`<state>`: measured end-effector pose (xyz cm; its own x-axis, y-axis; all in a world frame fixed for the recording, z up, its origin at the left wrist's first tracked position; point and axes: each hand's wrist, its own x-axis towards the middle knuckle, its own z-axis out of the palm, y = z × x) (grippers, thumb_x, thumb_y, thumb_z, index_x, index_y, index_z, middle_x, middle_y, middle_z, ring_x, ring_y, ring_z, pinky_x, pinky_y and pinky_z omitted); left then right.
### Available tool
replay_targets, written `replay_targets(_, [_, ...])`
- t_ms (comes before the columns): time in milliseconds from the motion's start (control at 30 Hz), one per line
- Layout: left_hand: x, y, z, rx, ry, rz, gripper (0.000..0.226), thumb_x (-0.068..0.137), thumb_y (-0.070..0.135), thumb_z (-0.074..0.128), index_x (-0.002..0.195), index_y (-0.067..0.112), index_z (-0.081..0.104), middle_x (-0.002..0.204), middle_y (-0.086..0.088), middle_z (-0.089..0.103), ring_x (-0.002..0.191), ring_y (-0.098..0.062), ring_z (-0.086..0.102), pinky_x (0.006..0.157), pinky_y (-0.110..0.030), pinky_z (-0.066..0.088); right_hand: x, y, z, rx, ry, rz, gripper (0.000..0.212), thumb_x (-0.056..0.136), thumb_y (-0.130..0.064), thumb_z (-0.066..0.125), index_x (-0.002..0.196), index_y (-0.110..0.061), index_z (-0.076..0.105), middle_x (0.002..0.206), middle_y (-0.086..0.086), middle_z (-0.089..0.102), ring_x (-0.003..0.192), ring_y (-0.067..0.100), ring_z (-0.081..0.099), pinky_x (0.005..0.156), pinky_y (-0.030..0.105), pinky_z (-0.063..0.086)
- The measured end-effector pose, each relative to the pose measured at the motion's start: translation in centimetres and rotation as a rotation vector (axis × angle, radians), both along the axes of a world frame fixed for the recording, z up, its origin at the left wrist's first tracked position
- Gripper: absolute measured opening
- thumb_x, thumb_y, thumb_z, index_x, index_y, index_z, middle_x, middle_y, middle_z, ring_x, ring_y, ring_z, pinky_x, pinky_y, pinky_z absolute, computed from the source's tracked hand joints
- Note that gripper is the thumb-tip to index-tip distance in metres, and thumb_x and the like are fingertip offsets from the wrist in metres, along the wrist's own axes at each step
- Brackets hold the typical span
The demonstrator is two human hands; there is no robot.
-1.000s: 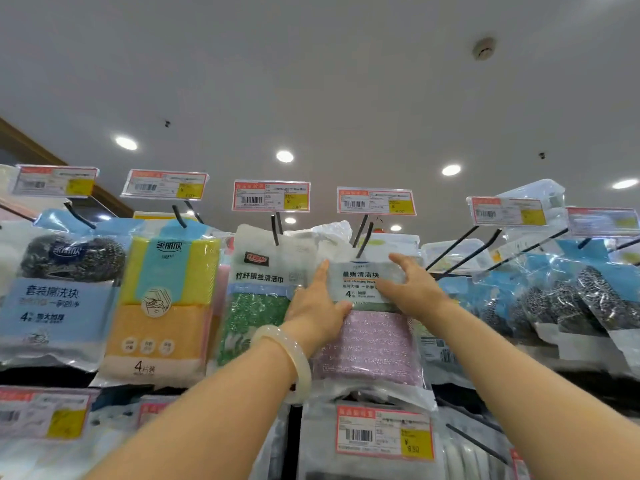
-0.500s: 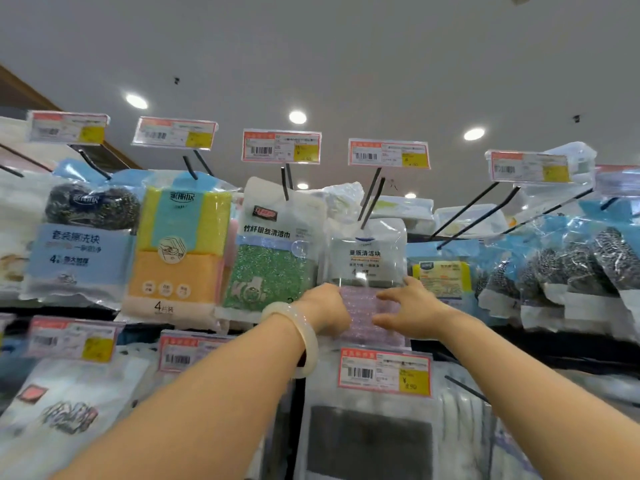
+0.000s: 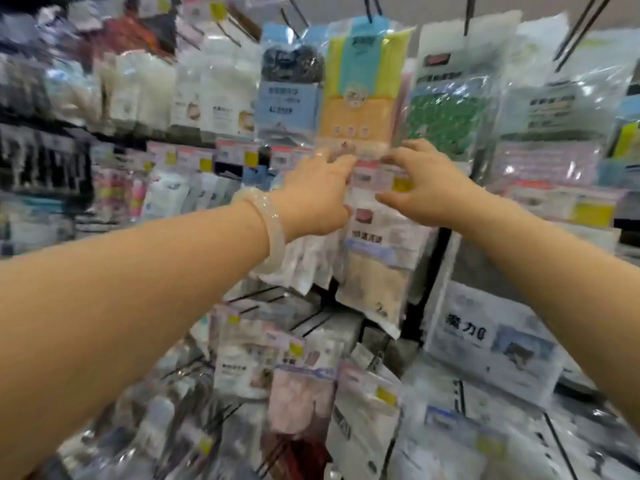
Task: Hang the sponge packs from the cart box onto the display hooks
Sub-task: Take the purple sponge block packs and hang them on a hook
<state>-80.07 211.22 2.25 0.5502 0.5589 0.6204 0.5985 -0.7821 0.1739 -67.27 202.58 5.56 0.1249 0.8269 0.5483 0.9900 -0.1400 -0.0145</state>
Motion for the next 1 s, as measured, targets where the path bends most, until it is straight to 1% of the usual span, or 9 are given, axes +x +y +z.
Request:
replay_targets(67, [-5.0, 1.4, -3.3, -0.074, 0.053, 0.118, 0.069, 0.083, 0.032, 0.062, 0.141, 0.017, 0.028, 0.141, -0.017, 0.032, 0.127, -0.037, 0.034, 0.103, -0.048, 0.037, -3.8, 2.7, -3.0, -0.059, 0.013, 0.121, 0.059, 0.086, -0.034, 0.061, 0.138, -0.015, 0.04, 0.147, 0.015, 0.03, 0.134, 0.033, 0.032, 0.111, 0.039, 0.028])
replay_targets(200, [-15.7, 2.3, -11.2, -0.258, 0.102, 0.37, 0.066, 0.083, 0.035, 0.061, 0.139, 0.017, 0.031, 0.139, -0.017, 0.032, 0.125, -0.038, 0.037, 0.1, -0.049, 0.04, -12.9, 7.6, -11.1, -0.2, 0.059, 0.373, 0.061, 0.086, -0.034, 0.061, 0.138, -0.013, 0.039, 0.147, 0.015, 0.03, 0.138, 0.03, 0.027, 0.113, 0.038, 0.024])
replay_targets(400, [-30.2, 1.2, -23.2, -0.57, 0.127, 0.659, 0.068, 0.081, 0.036, 0.062, 0.138, 0.016, 0.032, 0.136, -0.019, 0.035, 0.122, -0.04, 0.04, 0.098, -0.047, 0.042, -27.3, 10.7, -25.7, -0.548, 0.089, 0.673, 0.062, 0.084, -0.034, 0.062, 0.137, -0.01, 0.04, 0.145, 0.018, 0.031, 0.134, 0.034, 0.032, 0.107, 0.035, 0.028])
replay_targets(500, [-36.3, 0.7, -28.6, -0.732, 0.087, 0.784, 0.061, 0.08, 0.033, 0.062, 0.133, 0.016, 0.036, 0.133, -0.017, 0.037, 0.12, -0.04, 0.041, 0.094, -0.044, 0.042, -33.2, 11.5, -32.2, -0.725, 0.07, 0.752, 0.064, 0.084, -0.036, 0.063, 0.138, -0.013, 0.038, 0.151, 0.017, 0.023, 0.138, 0.034, 0.025, 0.111, 0.038, 0.024])
replay_targets(600, [-41.0, 1.0, -33.5, -0.869, 0.042, 0.868, 0.063, 0.078, 0.034, 0.064, 0.133, 0.017, 0.037, 0.132, -0.016, 0.04, 0.121, -0.036, 0.042, 0.099, -0.043, 0.041, -37.7, 13.0, -37.7, -0.849, 0.075, 0.789, 0.061, 0.084, -0.035, 0.062, 0.136, -0.013, 0.04, 0.148, 0.017, 0.025, 0.136, 0.036, 0.027, 0.111, 0.04, 0.027])
replay_targets(700, [-44.6, 2.8, -38.2, -0.985, 0.016, 0.937, 0.069, 0.079, 0.033, 0.065, 0.138, 0.014, 0.034, 0.137, -0.021, 0.038, 0.126, -0.037, 0.039, 0.105, -0.044, 0.037, -41.3, 15.7, -42.3, -0.937, 0.072, 0.794, 0.065, 0.085, -0.036, 0.061, 0.141, -0.015, 0.035, 0.15, 0.016, 0.025, 0.138, 0.035, 0.025, 0.113, 0.041, 0.027])
replay_targets(800, [-47.3, 5.2, -43.6, -1.114, -0.03, 0.964, 0.065, 0.081, 0.03, 0.064, 0.137, 0.014, 0.035, 0.136, -0.019, 0.039, 0.125, -0.035, 0.039, 0.105, -0.04, 0.037, -44.2, 19.2, -47.1, -1.045, 0.125, 0.767, 0.064, 0.086, -0.035, 0.059, 0.141, -0.016, 0.034, 0.151, 0.014, 0.023, 0.139, 0.033, 0.024, 0.111, 0.042, 0.029])
replay_targets(900, [-48.9, 7.2, -49.4, -1.276, -0.096, 0.986, 0.068, 0.084, 0.027, 0.062, 0.141, 0.012, 0.029, 0.141, -0.02, 0.036, 0.131, -0.034, 0.035, 0.104, -0.037, 0.033, -46.4, 22.1, -52.8, -1.174, 0.179, 0.705, 0.063, 0.087, -0.034, 0.058, 0.142, -0.016, 0.032, 0.15, 0.013, 0.026, 0.137, 0.033, 0.028, 0.111, 0.04, 0.029])
replay_targets(1000, [-50.0, 8.6, -55.0, -1.402, -0.21, 1.028, 0.054, 0.083, 0.022, 0.061, 0.132, 0.009, 0.041, 0.133, -0.018, 0.045, 0.124, -0.033, 0.043, 0.102, -0.039, 0.039, -48.1, 23.9, -58.3, -1.313, 0.277, 0.617, 0.062, 0.088, -0.03, 0.057, 0.141, -0.011, 0.031, 0.146, 0.016, 0.033, 0.133, 0.033, 0.034, 0.108, 0.037, 0.032])
